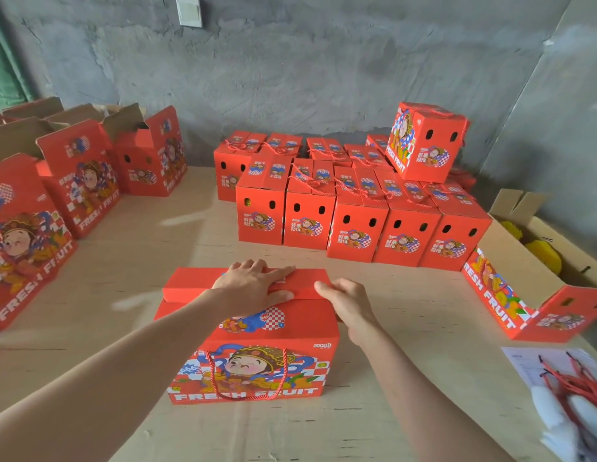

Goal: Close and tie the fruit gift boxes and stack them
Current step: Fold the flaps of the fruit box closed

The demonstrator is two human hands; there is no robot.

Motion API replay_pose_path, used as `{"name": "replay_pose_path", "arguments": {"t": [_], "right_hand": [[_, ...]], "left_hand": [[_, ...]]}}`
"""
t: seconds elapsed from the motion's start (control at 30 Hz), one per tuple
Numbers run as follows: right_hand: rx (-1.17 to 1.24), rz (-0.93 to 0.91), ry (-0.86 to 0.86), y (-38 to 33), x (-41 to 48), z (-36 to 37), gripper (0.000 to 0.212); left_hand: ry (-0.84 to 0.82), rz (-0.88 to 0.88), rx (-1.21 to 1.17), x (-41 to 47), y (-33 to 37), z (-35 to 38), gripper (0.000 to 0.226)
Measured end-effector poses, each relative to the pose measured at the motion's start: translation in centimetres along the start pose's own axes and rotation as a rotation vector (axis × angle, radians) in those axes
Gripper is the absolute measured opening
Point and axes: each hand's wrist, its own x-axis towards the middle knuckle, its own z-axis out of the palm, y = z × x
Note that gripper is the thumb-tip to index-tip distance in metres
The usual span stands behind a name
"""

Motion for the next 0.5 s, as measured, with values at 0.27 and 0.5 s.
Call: {"name": "replay_pose_path", "arguments": {"t": [0.27,0.5], "right_hand": [[0.252,0.168,-0.011,-0.1,-0.3,1.0,0.033],[0.156,0.110,0.056,-0.2,-1.1,1.0,0.045]], "left_hand": [[0.013,-0.014,0.031,-0.1,0.3,0.2,0.089],[-0.074,-0.046,0.021,0.2,0.4,-0.7,0.090]]}}
